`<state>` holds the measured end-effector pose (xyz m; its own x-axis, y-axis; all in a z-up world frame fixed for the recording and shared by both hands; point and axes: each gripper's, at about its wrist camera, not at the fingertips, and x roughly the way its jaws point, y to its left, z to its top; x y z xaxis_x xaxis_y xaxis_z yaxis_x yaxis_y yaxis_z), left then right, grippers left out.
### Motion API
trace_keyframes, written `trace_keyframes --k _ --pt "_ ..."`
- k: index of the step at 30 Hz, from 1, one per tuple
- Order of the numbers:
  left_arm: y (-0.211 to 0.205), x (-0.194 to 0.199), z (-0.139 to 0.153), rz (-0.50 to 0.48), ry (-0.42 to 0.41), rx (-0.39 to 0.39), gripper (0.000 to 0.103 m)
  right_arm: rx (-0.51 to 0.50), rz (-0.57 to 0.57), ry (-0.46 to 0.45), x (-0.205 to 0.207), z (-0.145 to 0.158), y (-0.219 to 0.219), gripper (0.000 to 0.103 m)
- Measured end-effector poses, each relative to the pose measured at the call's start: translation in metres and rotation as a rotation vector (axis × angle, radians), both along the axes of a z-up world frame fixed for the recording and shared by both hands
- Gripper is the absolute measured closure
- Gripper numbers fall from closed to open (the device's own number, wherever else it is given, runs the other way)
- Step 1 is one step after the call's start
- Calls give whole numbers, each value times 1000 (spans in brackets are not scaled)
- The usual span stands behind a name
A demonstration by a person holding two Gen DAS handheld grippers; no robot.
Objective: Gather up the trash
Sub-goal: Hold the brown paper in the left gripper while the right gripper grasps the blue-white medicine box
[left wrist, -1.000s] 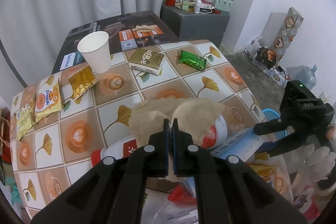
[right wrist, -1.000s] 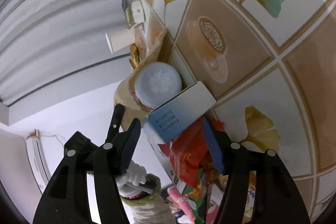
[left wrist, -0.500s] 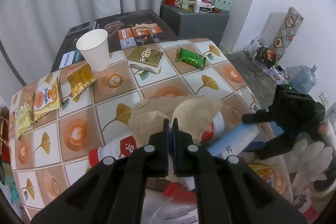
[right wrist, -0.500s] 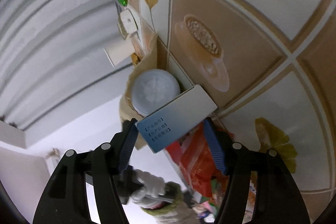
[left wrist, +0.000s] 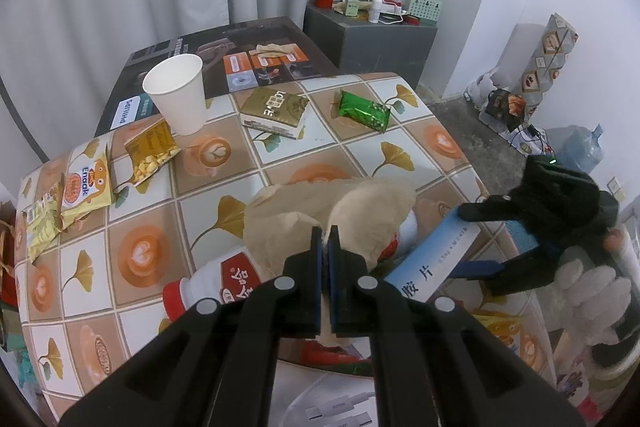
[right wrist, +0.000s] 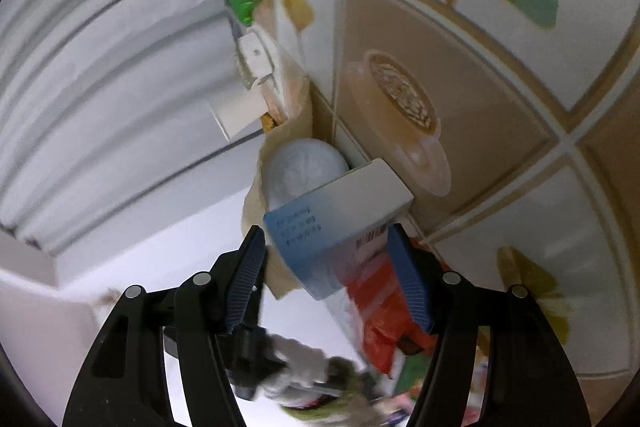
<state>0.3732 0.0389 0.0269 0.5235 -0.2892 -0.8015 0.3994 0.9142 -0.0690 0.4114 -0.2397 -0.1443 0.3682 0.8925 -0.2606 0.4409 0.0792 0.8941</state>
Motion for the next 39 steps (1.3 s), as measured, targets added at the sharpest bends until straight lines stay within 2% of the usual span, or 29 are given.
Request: trace_keyframes --k 4,9,12,13,16,19,23,26,31,39 --pt "0 0 -1 14 0 -4 101 -215 40 -169 -12 28 -19 41" --pt "3 2 -1 25 4 -26 101 -265 26 -209 -13 35 -35 41" --pt "4 1 -1 30 8 -35 101 -444 85 -349 -7 60 -28 34" --pt "6 2 -1 31 10 -35 101 -450 109 -361 -5 62 -24 34" --pt "9 3 -1 37 9 -38 101 -438 141 -332 1 59 -13 34" --pt "13 5 -1 47 9 -51 101 -483 139 -323 11 60 -3 35" --pt "21 9 -3 66 26 -77 101 -532 125 -302 27 58 12 44" --pt "26 9 -4 75 34 -88 101 -556 135 -305 28 57 17 48" --pt "30 9 -5 82 36 -92 101 -590 167 -315 2 64 13 49" --pt "31 6 -4 84 45 -122 101 -513 224 -226 -14 52 5 43"
